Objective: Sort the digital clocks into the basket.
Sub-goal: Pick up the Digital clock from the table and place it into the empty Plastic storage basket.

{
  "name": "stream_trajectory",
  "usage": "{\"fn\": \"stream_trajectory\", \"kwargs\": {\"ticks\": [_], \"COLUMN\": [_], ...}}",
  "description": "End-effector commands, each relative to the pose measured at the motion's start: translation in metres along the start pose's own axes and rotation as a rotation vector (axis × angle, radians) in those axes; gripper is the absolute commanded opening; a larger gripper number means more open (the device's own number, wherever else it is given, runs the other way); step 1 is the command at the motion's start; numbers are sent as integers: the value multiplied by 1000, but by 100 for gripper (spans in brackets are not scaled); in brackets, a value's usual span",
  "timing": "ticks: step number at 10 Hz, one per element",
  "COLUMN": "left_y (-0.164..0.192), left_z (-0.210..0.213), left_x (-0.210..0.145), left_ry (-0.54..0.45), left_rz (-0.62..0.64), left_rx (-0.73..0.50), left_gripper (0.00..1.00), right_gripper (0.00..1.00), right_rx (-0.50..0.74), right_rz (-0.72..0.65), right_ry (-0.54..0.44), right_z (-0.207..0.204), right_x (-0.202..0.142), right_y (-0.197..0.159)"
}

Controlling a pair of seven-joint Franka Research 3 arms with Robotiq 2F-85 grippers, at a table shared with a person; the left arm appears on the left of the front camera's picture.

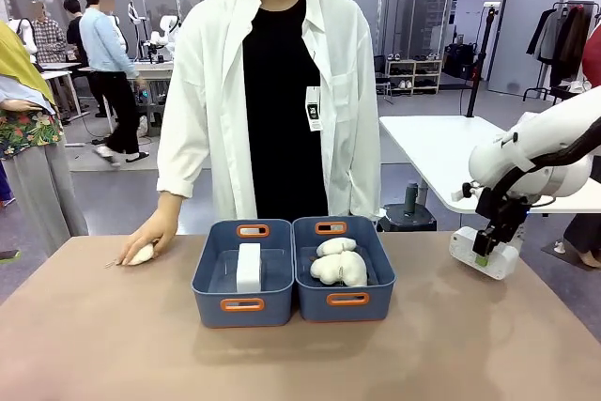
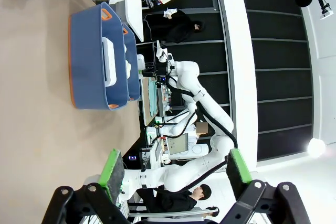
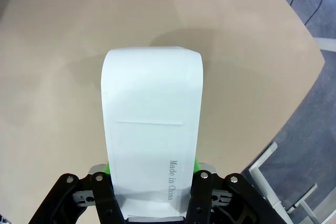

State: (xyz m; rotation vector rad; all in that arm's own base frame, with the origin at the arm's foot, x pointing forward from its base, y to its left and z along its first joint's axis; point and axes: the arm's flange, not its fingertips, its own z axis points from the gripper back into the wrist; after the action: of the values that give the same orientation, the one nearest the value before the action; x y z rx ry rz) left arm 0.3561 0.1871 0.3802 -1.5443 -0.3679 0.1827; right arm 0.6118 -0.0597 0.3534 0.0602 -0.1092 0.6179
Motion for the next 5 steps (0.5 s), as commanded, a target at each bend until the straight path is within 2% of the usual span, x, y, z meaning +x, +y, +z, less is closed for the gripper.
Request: {"fn": "stream_trajectory", "kwargs": {"ticks": [1,2,3,4,5], "left_y": [-1,-1,-1,-1,-1], "left_z": [3,3,3,3,3], "left_x": [-3,-3,-3,-3,-3], "left_ry": [8,8,8,8,8], "left_rz": [-10,-10,-10,-10,-10], "left_rx": [0,0,0,0,0], "left_gripper": [100,100,100,100,100], "right_gripper": [0,0,0,0,0], "right_rx": [73,127,152,313,365], "right_rz": [86,156,203,267,294], "right_ry": [8,4,-68,-215,-276], "right_z": [53,80,107,131,136], "right_x": [-15,-29,-47,-69,-78], "right_y": [18,29,39,50,57]}}
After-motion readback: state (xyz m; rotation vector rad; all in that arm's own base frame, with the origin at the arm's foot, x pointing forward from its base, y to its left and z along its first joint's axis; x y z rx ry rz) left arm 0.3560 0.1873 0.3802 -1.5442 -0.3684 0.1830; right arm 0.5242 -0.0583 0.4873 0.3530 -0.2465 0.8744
